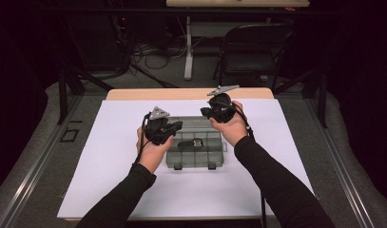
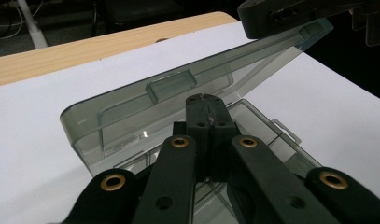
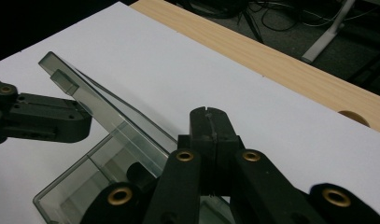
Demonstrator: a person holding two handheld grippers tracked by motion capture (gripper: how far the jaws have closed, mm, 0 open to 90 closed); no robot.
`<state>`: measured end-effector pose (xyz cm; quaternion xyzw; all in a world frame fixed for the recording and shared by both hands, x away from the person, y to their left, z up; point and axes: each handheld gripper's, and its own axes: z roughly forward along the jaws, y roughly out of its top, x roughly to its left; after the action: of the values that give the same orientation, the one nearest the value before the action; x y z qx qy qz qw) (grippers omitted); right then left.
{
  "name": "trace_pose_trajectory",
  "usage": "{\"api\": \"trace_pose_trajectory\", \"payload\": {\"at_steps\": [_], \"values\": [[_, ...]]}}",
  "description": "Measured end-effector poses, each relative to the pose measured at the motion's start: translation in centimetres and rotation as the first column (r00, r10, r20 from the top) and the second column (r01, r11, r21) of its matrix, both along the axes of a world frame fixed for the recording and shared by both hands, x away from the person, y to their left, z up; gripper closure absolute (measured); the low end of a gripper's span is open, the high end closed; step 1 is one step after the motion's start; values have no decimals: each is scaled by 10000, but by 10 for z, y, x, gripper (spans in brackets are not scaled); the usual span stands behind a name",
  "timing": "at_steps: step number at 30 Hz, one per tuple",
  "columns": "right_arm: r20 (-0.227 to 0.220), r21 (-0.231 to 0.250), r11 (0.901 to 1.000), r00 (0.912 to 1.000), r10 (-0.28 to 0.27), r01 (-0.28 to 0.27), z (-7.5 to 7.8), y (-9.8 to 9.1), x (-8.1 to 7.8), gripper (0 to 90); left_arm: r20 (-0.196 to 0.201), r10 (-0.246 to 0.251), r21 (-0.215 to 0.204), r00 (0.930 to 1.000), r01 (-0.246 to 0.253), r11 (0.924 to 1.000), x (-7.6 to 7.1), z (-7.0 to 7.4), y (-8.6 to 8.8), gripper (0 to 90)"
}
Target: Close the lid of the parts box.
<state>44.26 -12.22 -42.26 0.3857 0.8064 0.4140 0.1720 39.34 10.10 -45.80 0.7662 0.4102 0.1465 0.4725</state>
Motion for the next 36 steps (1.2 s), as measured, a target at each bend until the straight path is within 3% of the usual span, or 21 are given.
{"api": "trace_pose_trajectory", "payload": {"at_steps": [16, 36], "values": [[-200, 173, 9987, 9986, 482, -478, -11, 4, -15, 900, -200, -154, -94, 9997, 153, 9998, -14, -8, 6, 900], [-383, 394, 9937, 9936, 1062, -1047, -28, 6, -39, 900, -454, -419, -156, 9981, 412, 9990, -39, -28, 18, 900]]}}
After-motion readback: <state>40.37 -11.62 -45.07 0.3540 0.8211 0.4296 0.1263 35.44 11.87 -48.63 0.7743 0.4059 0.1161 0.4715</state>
